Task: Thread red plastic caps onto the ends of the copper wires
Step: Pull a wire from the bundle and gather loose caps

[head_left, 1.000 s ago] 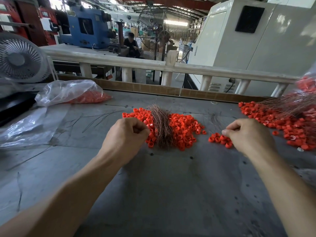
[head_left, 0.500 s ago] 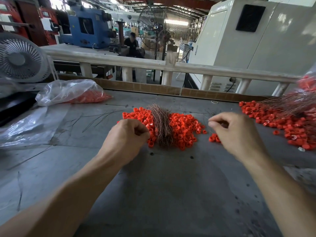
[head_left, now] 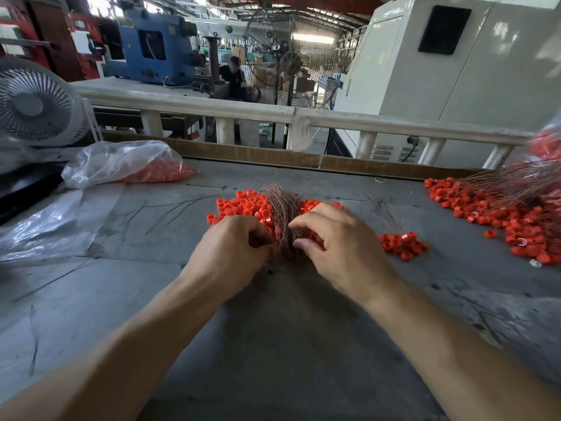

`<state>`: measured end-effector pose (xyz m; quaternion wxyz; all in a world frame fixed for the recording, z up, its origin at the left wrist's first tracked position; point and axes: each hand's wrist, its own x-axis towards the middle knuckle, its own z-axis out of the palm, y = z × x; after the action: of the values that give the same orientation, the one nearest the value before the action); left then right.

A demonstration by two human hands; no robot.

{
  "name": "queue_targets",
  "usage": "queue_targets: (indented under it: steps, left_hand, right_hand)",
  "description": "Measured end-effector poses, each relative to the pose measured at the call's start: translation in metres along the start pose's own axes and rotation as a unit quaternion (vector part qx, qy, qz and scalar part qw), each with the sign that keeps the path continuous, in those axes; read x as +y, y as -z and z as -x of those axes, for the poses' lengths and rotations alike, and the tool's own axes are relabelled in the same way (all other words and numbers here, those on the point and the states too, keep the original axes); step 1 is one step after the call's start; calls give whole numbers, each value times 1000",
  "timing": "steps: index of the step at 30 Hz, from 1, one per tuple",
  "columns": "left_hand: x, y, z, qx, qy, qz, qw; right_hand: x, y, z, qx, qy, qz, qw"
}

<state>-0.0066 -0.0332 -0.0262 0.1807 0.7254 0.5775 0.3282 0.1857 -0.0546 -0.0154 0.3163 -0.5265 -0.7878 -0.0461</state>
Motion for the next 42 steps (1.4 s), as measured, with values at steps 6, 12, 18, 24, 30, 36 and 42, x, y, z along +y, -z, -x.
queue_targets:
  steps: [6, 12, 18, 24, 30, 36, 42]
  left_hand:
    - [-2, 2, -1, 1, 0, -9, 1000]
    - [-4, 6, -4, 10, 12, -14, 1000]
    - [-6, 5, -3, -1, 22, -33, 999]
    - [-5, 0, 2, 11, 0, -57, 998]
    - [1, 1, 3, 4, -16, -77, 997]
    - [2, 2, 4, 8, -27, -71, 997]
    - [4, 3, 1, 34, -21, 49, 998]
  right_hand:
    - [-3, -1, -1, 15, 44, 13, 999]
    - [-2, 4, 1, 71, 79, -30, 994]
    - [2, 11, 1, 144, 75, -123, 979]
    - [-7, 27, 3, 222, -14, -373, 901]
    - [5, 52, -3, 336, -121, -450, 818]
    - [38, 57, -6, 350, -284, -438, 778]
    - [47, 42, -3, 175, -361, -416, 816]
